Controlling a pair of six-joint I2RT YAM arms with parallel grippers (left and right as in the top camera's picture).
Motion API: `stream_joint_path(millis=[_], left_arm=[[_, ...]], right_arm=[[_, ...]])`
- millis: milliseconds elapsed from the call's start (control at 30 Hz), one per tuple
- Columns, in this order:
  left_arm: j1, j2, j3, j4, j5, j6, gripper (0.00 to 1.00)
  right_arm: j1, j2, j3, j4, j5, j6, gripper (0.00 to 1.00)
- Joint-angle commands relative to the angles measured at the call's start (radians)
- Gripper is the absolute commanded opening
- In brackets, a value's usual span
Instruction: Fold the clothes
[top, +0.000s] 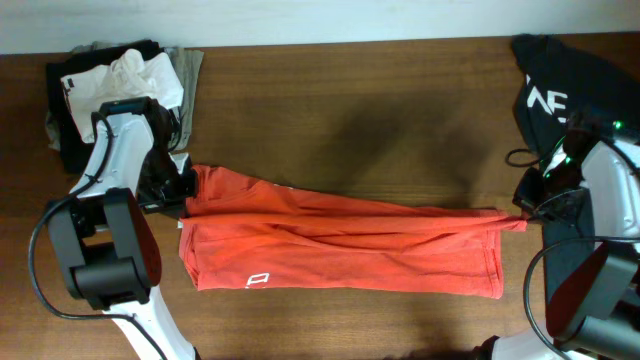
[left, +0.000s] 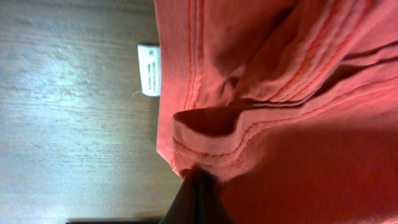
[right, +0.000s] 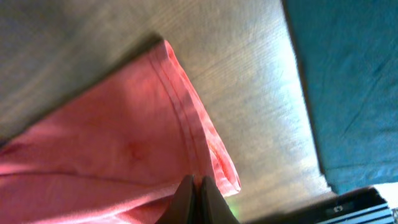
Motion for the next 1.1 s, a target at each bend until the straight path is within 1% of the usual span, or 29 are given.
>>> stream_joint_path(millis=[0, 33, 100, 133, 167, 200, 233, 267, 300, 333, 400, 433, 467, 500, 533, 567, 600, 633, 667, 700, 767, 833, 933, 967, 1033, 1067], left_arm=[[0.026, -0.029, -0.044, 0.0, -0.03, -0.029, 0.01], [0.034, -0.029, -0.058, 0.0, -0.029, -0.029, 0.01], [0.043, -0.029, -0.09, 0.003, -0.009, -0.029, 0.06], [0.043, -0.029, -0.095, 0.0, -0.002, -0.029, 0.1], [0.043, -0.029, -0.096, -0.008, -0.002, -0.029, 0.27], [0.042, -0.029, -0.096, -0.017, -0.002, -0.029, 0.3], [0.042, -0.029, -0.096, -0.018, -0.002, -0.029, 0.55], [0.042, -0.029, -0.096, -0.014, 0.006, -0.029, 0.7], [0.042, -0.029, -0.095, -0.003, 0.006, -0.029, 0.73], [0.042, -0.029, -0.093, 0.015, 0.011, -0.029, 0.73], [0.04, -0.03, -0.075, 0.034, 0.079, -0.028, 0.68], [0.034, -0.035, -0.045, 0.043, 0.103, -0.028, 0.65], [0.026, -0.045, -0.016, 0.045, 0.103, -0.028, 0.64], [0.015, -0.063, 0.016, 0.051, 0.104, -0.029, 0.62], [-0.006, -0.09, 0.043, 0.064, 0.127, -0.028, 0.59], [-0.034, -0.115, 0.054, 0.082, 0.171, -0.014, 0.52], [-0.064, -0.129, 0.053, 0.098, 0.225, 0.027, 0.42], [-0.13, -0.132, 0.053, 0.112, 0.294, 0.062, 0.21], [-0.173, -0.128, 0.045, 0.127, 0.306, 0.063, 0.1], [-0.225, -0.127, 0.029, 0.155, 0.305, 0.063, 0.04], [-0.309, -0.121, -0.007, 0.228, 0.304, 0.05, 0.04], [-0.379, -0.098, -0.031, 0.29, 0.305, 0.012, 0.04], [-0.424, -0.059, -0.061, 0.298, 0.304, -0.006, 0.04], [-0.423, -0.042, -0.078, 0.3, 0.301, -0.006, 0.04], [-0.418, -0.018, -0.116, 0.307, 0.288, -0.006, 0.04], [-0.415, -0.013, -0.137, 0.31, 0.286, -0.006, 0.04]], right_arm=[[-0.008, -0.021, -0.074, 0.05, 0.001, 0.018, 0.04], [-0.008, -0.021, -0.09, 0.059, 0.009, 0.041, 0.04], [-0.008, -0.021, -0.111, 0.072, 0.062, 0.119, 0.04], [-0.008, -0.021, -0.111, 0.074, 0.061, 0.121, 0.08], [-0.008, -0.021, -0.111, 0.075, 0.061, 0.121, 0.13], [-0.008, -0.021, -0.111, 0.075, 0.061, 0.121, 0.18], [-0.008, -0.021, -0.111, 0.075, 0.061, 0.121, 0.47], [-0.008, -0.021, -0.111, 0.076, 0.061, 0.12, 0.99], [-0.008, -0.021, -0.111, 0.076, 0.061, 0.12, 0.99], [-0.008, -0.021, -0.111, 0.077, 0.061, 0.12, 0.99], [-0.007, -0.021, -0.111, 0.082, 0.04, 0.111, 0.99], [-0.007, -0.021, -0.111, 0.087, -0.009, 0.077, 1.0], [-0.007, -0.021, -0.109, 0.087, -0.101, 0.002, 0.88], [-0.007, -0.021, -0.109, 0.087, -0.225, -0.096, 0.72], [-0.006, -0.021, -0.109, 0.088, -0.307, -0.13, 0.54], [0.001, -0.021, -0.109, 0.087, -0.364, -0.157, 0.25], [0.022, -0.021, -0.109, 0.087, -0.397, -0.18, 0.04], [0.065, -0.021, -0.11, 0.087, -0.388, -0.181, 0.04], [0.095, -0.021, -0.11, 0.087, -0.386, -0.188, 0.04], [0.142, -0.021, -0.11, 0.089, -0.385, -0.211, 0.04], [0.236, -0.021, -0.113, 0.111, -0.386, -0.224, 0.04], [0.346, -0.021, -0.125, 0.17, -0.385, -0.166, 0.04], [0.457, -0.018, -0.167, 0.22, -0.384, -0.134, 0.04], [0.483, -0.011, -0.19, 0.251, -0.355, -0.094, 0.04], [0.491, 0.008, -0.213, 0.29, -0.294, -0.057, 0.04], [0.488, 0.021, -0.224, 0.294, -0.295, -0.052, 0.04]])
